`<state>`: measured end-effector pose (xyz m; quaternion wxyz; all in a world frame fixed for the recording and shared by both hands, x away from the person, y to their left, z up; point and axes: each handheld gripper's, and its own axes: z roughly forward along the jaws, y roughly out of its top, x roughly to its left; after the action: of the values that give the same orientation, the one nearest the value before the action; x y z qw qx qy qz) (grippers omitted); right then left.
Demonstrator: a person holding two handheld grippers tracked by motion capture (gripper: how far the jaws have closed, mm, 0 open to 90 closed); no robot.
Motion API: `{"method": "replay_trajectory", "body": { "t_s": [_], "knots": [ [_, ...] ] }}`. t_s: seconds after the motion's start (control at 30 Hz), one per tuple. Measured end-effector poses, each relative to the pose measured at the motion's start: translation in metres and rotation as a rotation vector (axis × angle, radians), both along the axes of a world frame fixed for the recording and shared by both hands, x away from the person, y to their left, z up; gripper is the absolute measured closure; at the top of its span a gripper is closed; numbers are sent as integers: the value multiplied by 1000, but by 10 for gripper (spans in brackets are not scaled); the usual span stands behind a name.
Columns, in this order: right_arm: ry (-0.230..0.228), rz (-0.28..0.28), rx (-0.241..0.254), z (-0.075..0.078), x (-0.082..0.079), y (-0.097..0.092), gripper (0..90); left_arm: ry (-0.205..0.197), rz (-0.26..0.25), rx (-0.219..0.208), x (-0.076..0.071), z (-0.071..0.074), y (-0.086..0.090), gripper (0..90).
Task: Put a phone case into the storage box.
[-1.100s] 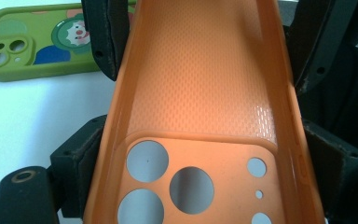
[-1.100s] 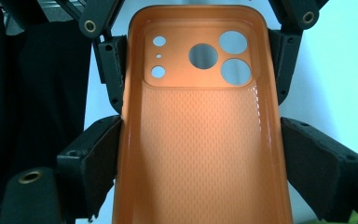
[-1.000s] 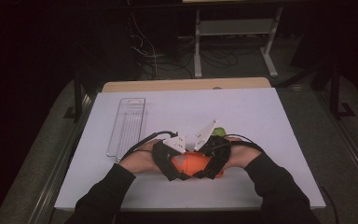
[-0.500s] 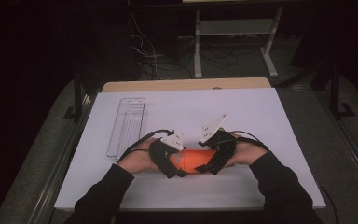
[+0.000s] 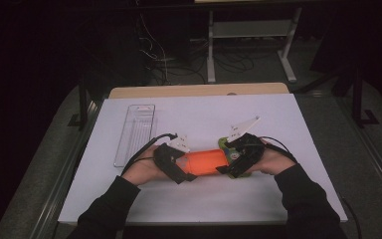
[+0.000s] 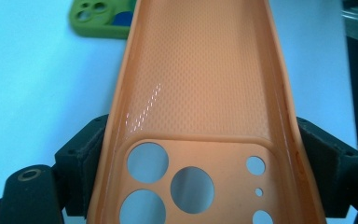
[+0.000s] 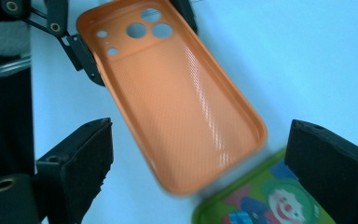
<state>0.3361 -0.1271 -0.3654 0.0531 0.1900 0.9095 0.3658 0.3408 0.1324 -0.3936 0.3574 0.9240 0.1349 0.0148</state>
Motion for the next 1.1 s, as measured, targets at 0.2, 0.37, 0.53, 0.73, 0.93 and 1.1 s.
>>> {"method": "replay_trajectory", "body": {
  "t_s": [0.2, 0.37, 0.53, 0.73, 0.93, 1.1],
  "knots": [
    [37, -113, 41, 0, -5, -12, 56, -13, 56, 1, 3, 3, 7, 156],
    [34, -209, 60, -4, -5, -21, 40, -21, 116, 15, 5, 3, 10, 156],
    [33, -289, 71, -11, -7, -25, 33, -30, 167, 18, 6, 3, 11, 156],
    [23, -350, 72, -19, -12, -25, 24, -51, 186, 24, 7, 5, 11, 156],
    [28, -402, 71, -33, -17, -24, 26, -51, 204, 15, 6, 7, 13, 156],
    [28, -438, 63, -45, -21, -24, 25, -55, 210, 14, 6, 8, 13, 156]
  ]
}}
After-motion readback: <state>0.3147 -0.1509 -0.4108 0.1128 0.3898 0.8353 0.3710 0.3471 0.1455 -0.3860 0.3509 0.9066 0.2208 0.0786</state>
